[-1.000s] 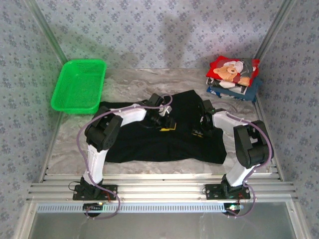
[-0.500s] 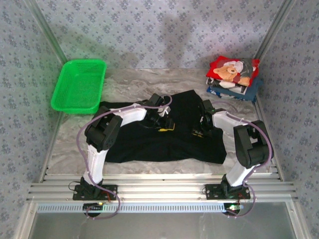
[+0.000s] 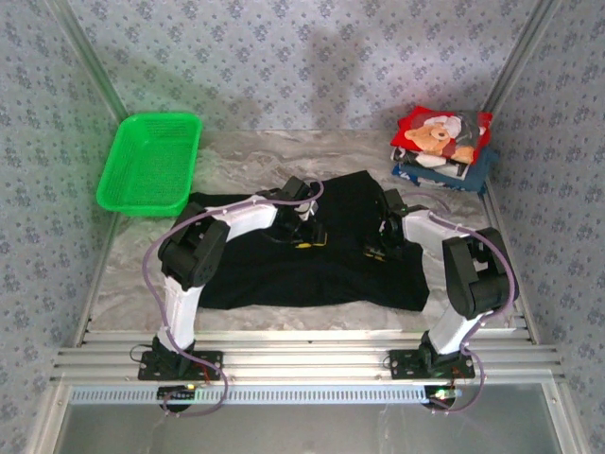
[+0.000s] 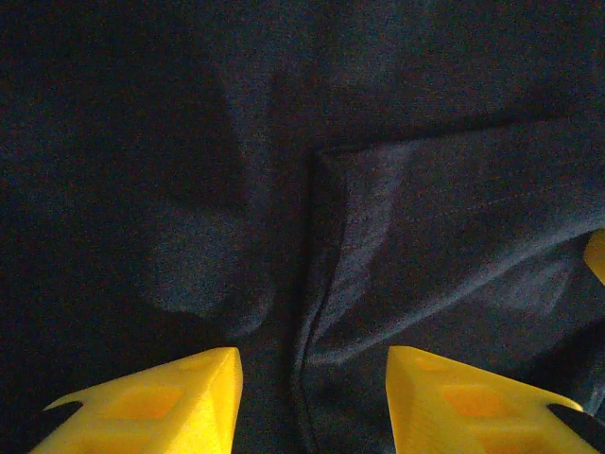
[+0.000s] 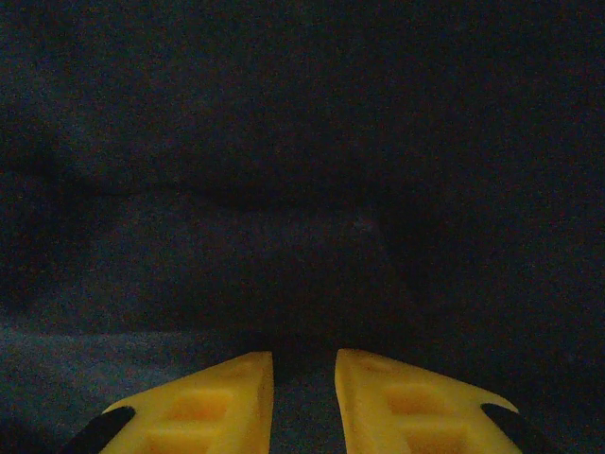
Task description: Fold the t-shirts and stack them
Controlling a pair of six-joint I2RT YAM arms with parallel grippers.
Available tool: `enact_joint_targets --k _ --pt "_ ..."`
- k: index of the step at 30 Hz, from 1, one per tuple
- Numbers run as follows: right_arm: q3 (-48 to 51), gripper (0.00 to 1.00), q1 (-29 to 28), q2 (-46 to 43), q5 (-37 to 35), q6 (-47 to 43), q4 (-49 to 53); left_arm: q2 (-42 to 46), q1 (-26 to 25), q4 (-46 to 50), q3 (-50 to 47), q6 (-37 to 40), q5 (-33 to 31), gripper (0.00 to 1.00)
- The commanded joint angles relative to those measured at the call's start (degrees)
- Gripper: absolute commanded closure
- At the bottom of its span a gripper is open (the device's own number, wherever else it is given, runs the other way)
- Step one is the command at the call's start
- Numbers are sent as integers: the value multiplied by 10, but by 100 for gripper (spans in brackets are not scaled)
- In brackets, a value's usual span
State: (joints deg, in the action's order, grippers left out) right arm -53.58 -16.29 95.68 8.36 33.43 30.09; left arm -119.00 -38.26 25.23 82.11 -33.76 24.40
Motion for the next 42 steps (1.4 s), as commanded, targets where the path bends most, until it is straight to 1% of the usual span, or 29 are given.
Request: enact_joint_targets --k 1,6,11,16,19,21,26,31,34,39,42 --pt "3 72 -3 21 -7 -9 33 7 -4 -25 -8 -36 17 55" --pt "6 72 -4 22 -7 -9 32 -13 -19 -33 19 -37 63 55" --pt "6 72 -4 22 -6 -8 31 -24 -22 -22 26 -31 69 57" --pt "5 72 -4 21 -6 -8 31 -28 -18 -11 24 -25 48 60" --pt "6 72 -5 21 -6 -8 31 -30 -16 -7 26 -29 25 65" --pt "6 72 -6 21 -6 -8 31 -32 -11 3 31 -31 6 71" --pt "6 72 -5 19 -5 -8 31 -45 -10 38 55 -20 -30 77" --pt "6 72 -6 19 -5 -7 30 -56 -12 41 69 -23 -42 82" --pt "6 72 -6 18 -5 -8 30 -61 -15 44 78 -24 -48 86" --pt "7 72 -7 20 -6 -10 30 -60 -15 55 85 -29 -77 93" --pt "5 72 -7 24 -7 -8 34 -55 -14 50 88 -32 -80 94"
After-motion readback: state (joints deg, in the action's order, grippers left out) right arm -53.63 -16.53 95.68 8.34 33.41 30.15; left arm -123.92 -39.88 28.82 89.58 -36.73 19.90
